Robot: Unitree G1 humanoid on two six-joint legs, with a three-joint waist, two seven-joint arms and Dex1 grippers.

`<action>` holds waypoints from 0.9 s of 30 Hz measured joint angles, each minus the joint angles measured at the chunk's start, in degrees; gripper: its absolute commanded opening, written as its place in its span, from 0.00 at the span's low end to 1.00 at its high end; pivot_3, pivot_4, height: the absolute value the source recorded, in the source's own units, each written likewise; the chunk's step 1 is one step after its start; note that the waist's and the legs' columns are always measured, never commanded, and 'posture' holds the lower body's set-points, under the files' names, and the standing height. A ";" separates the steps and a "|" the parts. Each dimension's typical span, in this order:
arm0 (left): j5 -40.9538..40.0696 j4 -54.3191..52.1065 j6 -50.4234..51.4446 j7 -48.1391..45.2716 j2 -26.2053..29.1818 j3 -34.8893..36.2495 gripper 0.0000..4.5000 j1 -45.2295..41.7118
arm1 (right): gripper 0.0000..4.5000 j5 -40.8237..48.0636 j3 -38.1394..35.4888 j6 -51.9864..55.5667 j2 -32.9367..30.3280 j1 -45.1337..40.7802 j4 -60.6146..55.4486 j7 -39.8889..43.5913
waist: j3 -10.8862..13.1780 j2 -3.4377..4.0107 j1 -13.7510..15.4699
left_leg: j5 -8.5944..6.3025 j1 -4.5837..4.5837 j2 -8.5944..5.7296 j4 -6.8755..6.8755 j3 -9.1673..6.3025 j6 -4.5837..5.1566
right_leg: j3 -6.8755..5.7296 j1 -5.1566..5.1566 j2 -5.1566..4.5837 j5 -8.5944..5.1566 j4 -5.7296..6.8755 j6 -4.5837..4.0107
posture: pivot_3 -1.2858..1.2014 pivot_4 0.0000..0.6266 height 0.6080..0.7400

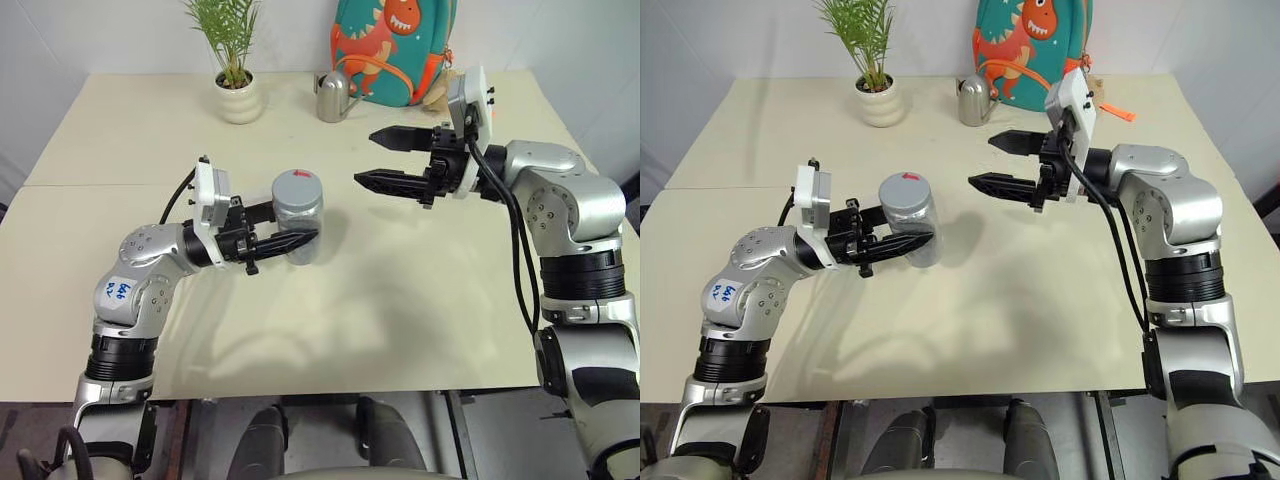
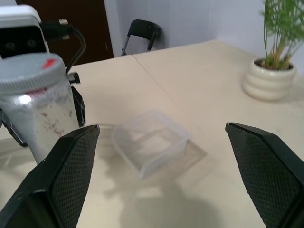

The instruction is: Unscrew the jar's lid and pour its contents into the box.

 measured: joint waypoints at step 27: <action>0.06 -0.01 0.29 0.11 0.14 -0.10 0.43 -0.01 | 0.99 2.88 7.34 9.63 10.09 -2.69 -13.69 -7.57 | 0.00 0.00 -0.12 | -0.02 0.01 0.01 0.07 -0.01 0.04 | 0.03 -0.01 0.00 0.01 0.10 0.00 | 0.52 0.24 1.00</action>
